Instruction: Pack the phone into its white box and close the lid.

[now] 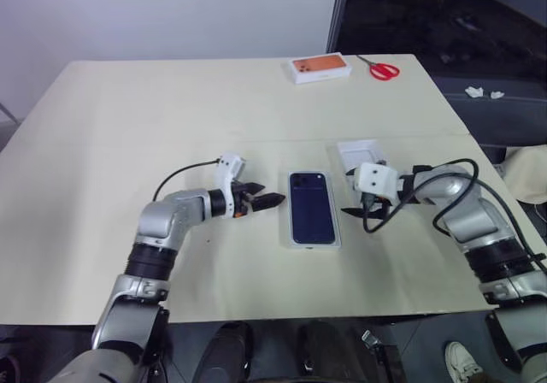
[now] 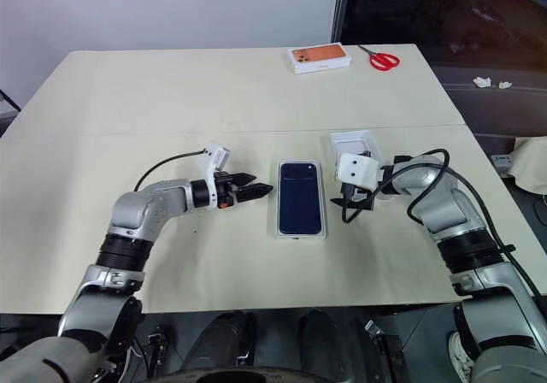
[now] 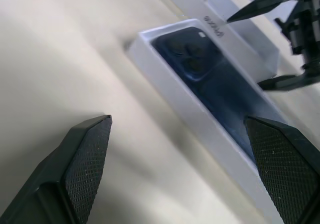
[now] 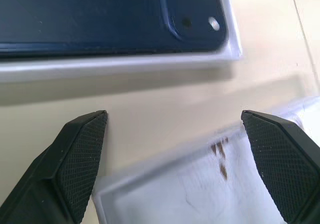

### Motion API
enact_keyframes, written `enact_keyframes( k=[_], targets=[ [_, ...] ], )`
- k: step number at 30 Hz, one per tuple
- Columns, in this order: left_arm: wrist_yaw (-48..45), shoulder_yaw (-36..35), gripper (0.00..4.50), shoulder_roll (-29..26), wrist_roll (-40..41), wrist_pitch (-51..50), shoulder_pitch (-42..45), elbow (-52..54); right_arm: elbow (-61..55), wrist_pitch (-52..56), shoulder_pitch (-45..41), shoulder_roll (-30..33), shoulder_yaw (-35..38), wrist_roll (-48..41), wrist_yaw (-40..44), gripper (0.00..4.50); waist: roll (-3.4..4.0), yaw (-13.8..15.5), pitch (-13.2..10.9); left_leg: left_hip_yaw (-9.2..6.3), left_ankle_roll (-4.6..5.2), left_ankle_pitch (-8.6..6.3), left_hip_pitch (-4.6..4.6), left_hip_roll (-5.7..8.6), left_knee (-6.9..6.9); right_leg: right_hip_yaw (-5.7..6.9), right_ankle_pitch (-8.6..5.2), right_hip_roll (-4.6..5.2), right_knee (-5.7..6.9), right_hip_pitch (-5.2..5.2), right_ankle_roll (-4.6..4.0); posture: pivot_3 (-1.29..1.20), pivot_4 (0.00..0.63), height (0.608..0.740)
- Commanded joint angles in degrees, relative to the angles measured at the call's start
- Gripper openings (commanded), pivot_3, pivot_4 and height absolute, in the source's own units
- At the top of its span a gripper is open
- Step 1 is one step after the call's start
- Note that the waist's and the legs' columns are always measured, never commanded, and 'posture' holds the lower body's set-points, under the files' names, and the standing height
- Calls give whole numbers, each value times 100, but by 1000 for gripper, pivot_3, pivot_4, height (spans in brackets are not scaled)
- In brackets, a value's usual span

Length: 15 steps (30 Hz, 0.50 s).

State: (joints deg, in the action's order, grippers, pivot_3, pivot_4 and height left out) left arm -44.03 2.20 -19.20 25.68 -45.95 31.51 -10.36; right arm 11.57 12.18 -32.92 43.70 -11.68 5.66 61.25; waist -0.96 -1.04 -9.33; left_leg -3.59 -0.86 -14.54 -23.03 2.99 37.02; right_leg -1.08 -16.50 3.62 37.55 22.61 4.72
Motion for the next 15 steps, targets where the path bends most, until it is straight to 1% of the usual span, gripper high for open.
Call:
enact_keyframes(
  k=[1, 3, 5, 7, 10, 11, 13, 15],
  targets=[
    [-186, -293, 4468, -322, 28, 397, -218, 401, -321, 1527, -382, -84, 640, -622, -69, 4500, 4, 5, -3, 0, -1, 1, -7, -1, 1, 0, 0, 0, 1, 6, 0, 0, 150, 740],
    [-259, -336, 4468, -421, 52, 559, -321, 525, -461, 2295, -469, -170, 798, -863, -175, 4500, 8, 35, -5, 0, -3, 2, -24, -1, 4, -1, 1, 2, 3, 23, -1, 0, 150, 740],
    [-482, -467, 4468, -657, 79, 863, -497, 700, -830, 3469, -513, -252, 832, -979, -405, 4500, 8, 44, -6, 0, -3, 2, -33, -1, 3, -1, 1, 5, 3, 34, -1, 0, 150, 740],
    [-690, -597, 4468, -893, 5, 1319, -675, 763, -1137, 4549, -643, -448, 938, -1127, -736, 4500, 8, 46, -6, -1, -3, 1, -43, -1, 2, -1, 1, 8, 2, 44, -2, 0, 150, 740],
    [-954, -768, 4468, -1105, 82, 1752, -885, 895, -1345, 5845, -883, -735, 1157, -1372, -1163, 4500, 13, 44, -9, 1, -3, 1, -48, 0, -2, -4, 1, 11, 2, 54, -4, 0, 150, 740],
    [-1058, -787, 4468, -1187, 85, 1867, -953, 950, -1407, 6190, -923, -812, 1203, -1443, -1280, 4500, 15, 44, -10, 1, -2, 0, -48, 0, -2, -4, 1, 13, 2, 54, -5, 0, 150, 740],
    [-1300, -717, 4468, -1452, -203, 2454, -1179, 967, -1705, 6621, -857, -822, 1016, -1574, -1403, 4500, 15, 44, -10, 2, -1, -1, -50, 0, -5, -5, 1, 15, 2, 57, -5, 0, 150, 740],
    [-1544, -755, 4468, -1654, -226, 2741, -1368, 942, -1775, 6950, -868, -795, 914, -1616, -1594, 4500, 16, 40, -10, 3, 0, -1, -51, 1, -9, -7, 1, 16, 0, 61, -6, 0, 150, 740]
  ],
)
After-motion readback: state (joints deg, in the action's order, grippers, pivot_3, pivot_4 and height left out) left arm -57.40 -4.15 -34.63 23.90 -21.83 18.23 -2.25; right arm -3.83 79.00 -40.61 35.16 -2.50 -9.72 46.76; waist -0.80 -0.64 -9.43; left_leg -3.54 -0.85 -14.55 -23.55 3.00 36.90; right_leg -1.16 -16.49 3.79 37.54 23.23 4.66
